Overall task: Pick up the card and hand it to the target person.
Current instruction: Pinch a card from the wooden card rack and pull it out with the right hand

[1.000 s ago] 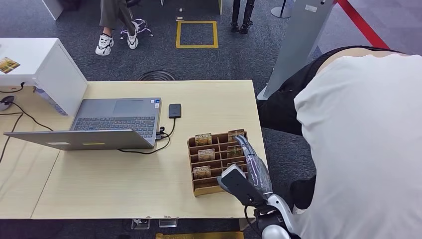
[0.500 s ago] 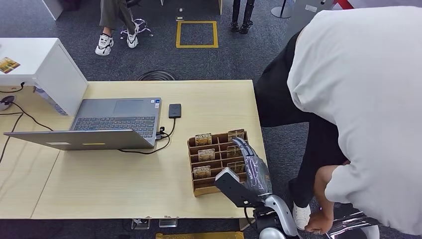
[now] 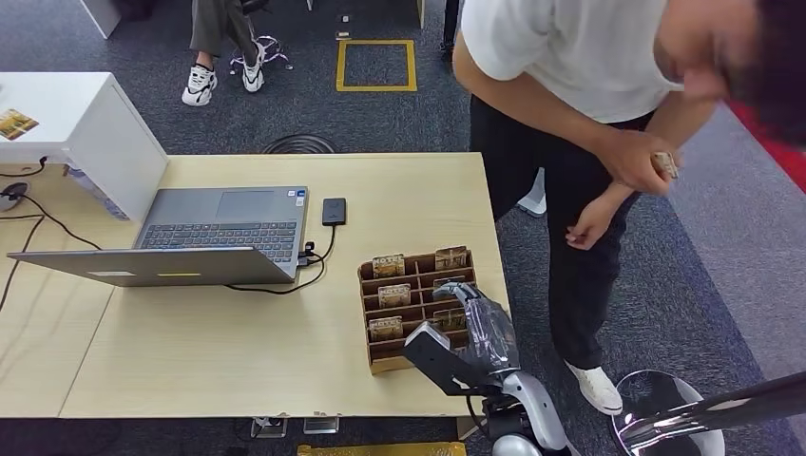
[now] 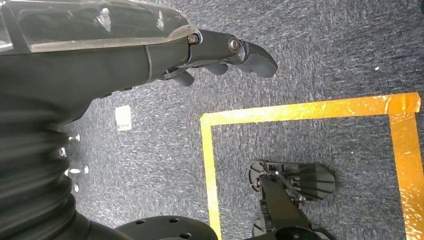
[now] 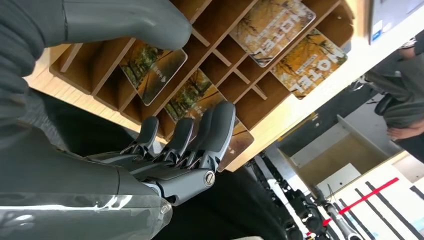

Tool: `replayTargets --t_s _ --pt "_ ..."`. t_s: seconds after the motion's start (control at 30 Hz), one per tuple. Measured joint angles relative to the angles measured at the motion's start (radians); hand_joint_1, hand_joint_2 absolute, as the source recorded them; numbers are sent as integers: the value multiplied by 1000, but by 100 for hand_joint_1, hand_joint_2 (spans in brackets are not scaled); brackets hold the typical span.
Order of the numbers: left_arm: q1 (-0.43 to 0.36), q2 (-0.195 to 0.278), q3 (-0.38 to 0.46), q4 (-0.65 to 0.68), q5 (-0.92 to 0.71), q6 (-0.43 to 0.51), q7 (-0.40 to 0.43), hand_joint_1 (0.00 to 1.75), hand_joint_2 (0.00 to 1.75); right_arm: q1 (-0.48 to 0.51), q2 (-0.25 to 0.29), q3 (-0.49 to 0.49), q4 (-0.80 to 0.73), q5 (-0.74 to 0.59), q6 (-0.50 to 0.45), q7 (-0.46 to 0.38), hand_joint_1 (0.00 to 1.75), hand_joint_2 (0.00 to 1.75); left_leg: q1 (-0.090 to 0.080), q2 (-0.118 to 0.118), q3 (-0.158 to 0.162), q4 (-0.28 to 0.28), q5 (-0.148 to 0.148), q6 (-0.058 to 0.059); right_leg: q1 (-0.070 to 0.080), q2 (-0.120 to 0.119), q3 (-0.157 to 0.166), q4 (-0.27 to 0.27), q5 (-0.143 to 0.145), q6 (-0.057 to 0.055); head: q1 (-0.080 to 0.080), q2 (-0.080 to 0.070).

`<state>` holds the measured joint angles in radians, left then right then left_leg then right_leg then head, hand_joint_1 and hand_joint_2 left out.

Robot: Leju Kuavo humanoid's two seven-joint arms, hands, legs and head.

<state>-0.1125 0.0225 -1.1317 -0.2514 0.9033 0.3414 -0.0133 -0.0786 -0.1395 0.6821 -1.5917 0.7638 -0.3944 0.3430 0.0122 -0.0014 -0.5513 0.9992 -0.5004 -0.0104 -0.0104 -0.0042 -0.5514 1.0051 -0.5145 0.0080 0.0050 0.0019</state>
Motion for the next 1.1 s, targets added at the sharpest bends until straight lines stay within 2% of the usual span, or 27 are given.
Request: replayTargets --t_s 0.13,0.3,0.5,0.8,1.1 --pt "0 0 0 0 1 -1 2 0 175 -4 3 0 13 48 1 16 57 175 0 0 0 0 0 0 0 0 0 0 0 0 0 0" --pt "4 -4 1 1 15 -16 17 0 175 -21 16 1 40 112 4 12 57 175 0 0 0 0 0 0 0 0 0 0 0 0 0 0" --pt "7 -7 1 3 19 -21 19 0 175 -30 29 2 73 145 4 17 67 175 0 0 0 0 0 0 0 0 0 0 0 0 0 0" --pt "8 -8 1 4 19 -24 20 0 175 -33 37 0 110 161 2 38 103 175 0 0 0 0 0 0 0 0 0 0 0 0 0 0" --pt "8 -8 1 4 19 -27 20 0 175 -31 37 -6 134 192 -5 80 99 175 0 0 0 0 0 0 0 0 0 0 0 0 0 0"
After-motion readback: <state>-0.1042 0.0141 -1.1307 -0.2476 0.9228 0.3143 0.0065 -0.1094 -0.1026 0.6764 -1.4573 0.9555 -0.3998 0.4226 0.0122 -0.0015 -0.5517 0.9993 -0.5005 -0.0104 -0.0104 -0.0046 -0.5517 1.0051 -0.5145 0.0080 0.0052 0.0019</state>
